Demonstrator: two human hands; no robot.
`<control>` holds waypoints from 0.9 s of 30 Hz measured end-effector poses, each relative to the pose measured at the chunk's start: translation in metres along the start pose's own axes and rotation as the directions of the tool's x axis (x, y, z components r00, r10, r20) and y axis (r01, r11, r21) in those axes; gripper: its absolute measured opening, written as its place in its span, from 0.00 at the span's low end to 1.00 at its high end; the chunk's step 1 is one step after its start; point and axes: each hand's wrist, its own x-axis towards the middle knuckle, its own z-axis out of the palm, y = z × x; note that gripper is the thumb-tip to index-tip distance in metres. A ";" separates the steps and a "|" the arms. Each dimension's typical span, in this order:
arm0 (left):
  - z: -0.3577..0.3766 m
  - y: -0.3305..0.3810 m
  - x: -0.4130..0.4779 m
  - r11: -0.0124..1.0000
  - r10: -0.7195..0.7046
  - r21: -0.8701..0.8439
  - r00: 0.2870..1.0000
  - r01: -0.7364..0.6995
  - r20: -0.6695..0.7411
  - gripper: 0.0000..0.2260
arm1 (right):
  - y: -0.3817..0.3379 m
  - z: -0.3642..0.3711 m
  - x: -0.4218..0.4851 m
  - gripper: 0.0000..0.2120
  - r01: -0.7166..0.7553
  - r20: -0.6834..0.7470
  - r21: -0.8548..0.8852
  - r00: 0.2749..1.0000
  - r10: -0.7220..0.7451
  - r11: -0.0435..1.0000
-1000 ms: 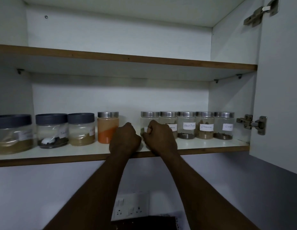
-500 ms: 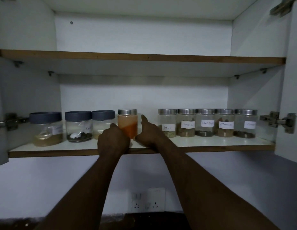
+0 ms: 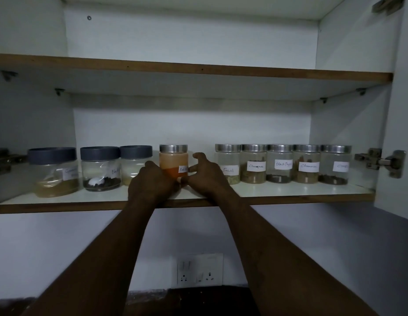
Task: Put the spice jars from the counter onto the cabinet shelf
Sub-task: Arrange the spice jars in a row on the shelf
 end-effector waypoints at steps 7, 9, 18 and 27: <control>0.004 -0.001 0.009 0.996 0.060 0.057 0.993 -0.066 0.101 0.28 | -0.006 -0.003 -0.016 0.28 -0.006 -0.193 -0.093 0.981 -0.012 0.996; 0.003 0.004 0.015 0.999 0.041 -0.015 0.982 -0.039 0.182 0.26 | -0.008 -0.005 -0.017 0.25 -0.035 -0.241 -0.132 0.971 0.003 0.991; 0.020 0.021 0.033 0.997 0.082 -0.017 0.963 -0.081 0.256 0.14 | -0.010 -0.003 -0.018 0.23 -0.125 -0.377 -0.177 0.925 0.050 0.976; 0.030 0.018 0.040 0.963 0.171 0.165 0.957 -0.213 0.235 0.26 | -0.008 -0.003 -0.017 0.27 -0.177 -0.457 -0.195 0.887 0.070 0.965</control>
